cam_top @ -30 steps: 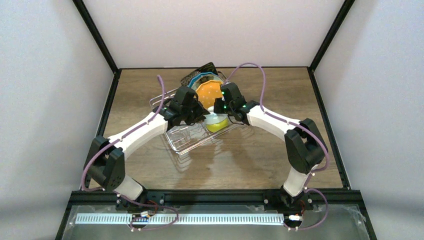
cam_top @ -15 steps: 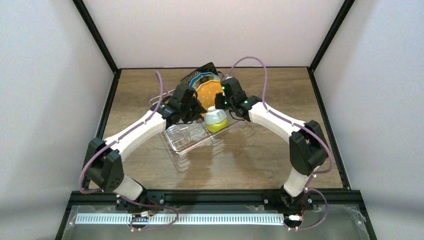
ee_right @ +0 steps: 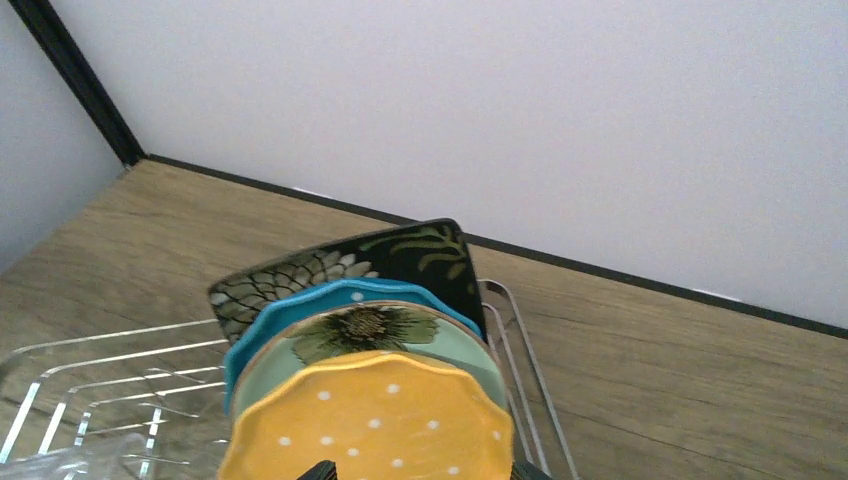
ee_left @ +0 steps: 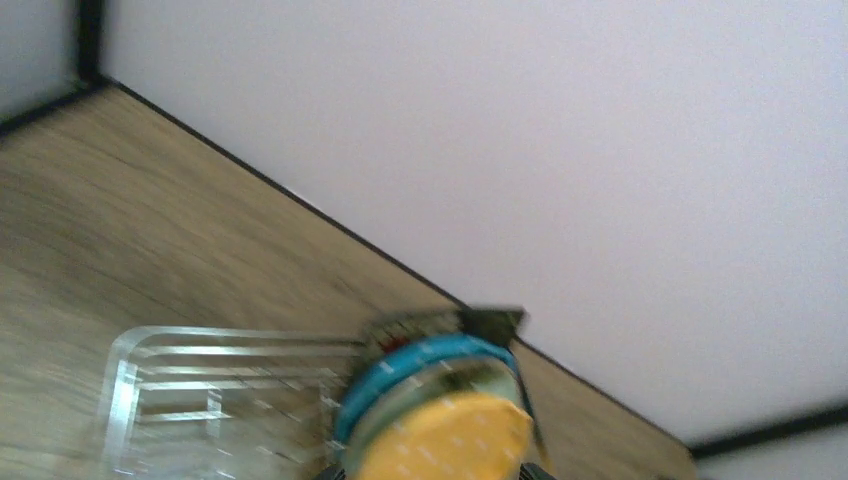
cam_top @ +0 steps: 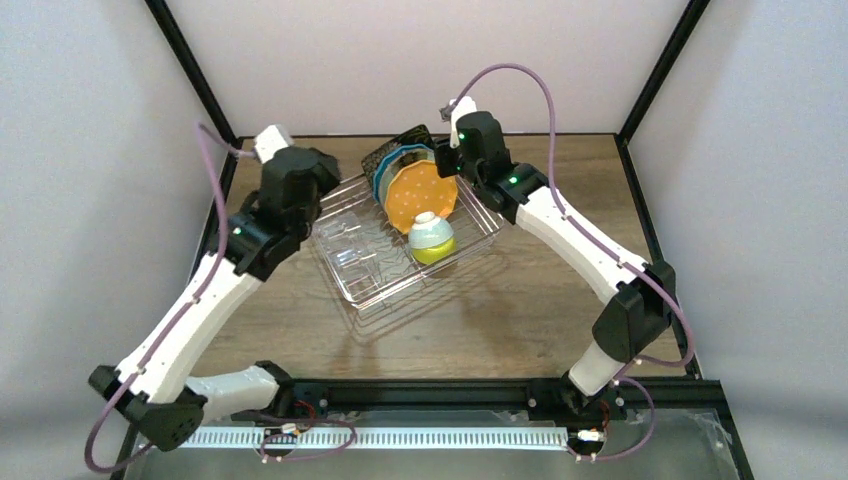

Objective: Load the mixed dishes into the dish rack
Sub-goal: Turn the bowl upside down, then move the dish rack to the center of the board.

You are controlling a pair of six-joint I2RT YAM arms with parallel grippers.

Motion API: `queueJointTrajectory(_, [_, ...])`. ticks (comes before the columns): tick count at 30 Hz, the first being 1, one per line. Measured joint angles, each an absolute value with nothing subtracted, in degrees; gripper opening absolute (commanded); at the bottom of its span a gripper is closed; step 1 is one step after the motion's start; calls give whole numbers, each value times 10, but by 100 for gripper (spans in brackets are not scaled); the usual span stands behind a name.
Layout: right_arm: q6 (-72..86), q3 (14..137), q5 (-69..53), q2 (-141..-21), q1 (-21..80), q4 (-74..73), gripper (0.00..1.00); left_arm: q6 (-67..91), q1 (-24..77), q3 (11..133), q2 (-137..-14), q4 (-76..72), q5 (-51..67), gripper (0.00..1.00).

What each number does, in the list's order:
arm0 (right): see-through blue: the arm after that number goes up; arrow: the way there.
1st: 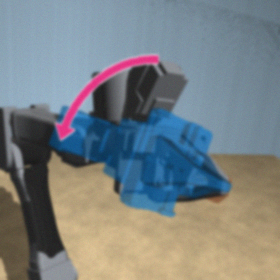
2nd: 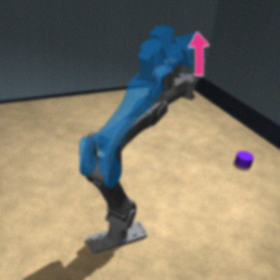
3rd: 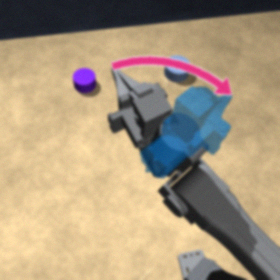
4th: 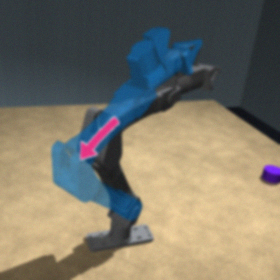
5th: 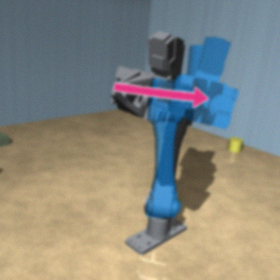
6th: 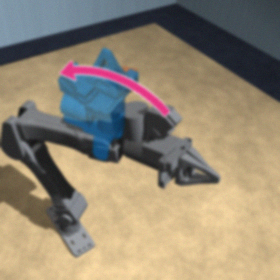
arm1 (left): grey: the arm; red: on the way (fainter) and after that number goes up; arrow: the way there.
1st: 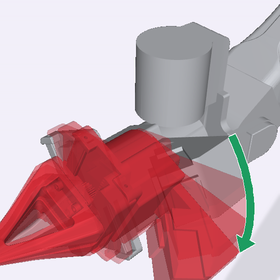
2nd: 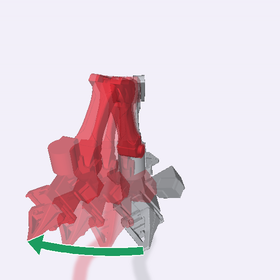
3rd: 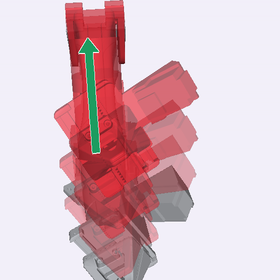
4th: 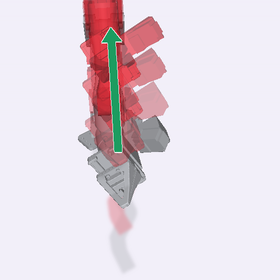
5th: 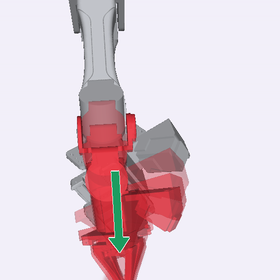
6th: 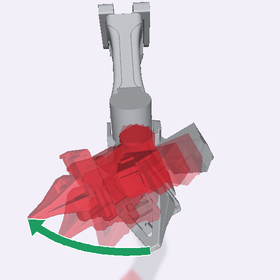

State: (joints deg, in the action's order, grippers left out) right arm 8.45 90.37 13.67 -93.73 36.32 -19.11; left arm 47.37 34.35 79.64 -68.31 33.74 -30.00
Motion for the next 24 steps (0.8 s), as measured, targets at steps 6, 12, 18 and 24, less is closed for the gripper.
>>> queueJointTrajectory(6, [48,904,165,-939,340,-219,99,499,330,750,-624,398,-439,100])
queueJointTrajectory(12, [5,894,177,-966,302,-225,99,596,323,608,-628,461,-433,100])
queueJointTrajectory(18, [-28,883,146,-1011,255,-226,99,674,296,531,-617,470,-387,100])
queueJointTrajectory(24, [-36,905,131,-1065,237,-227,99,710,268,506,-612,447,-352,100])
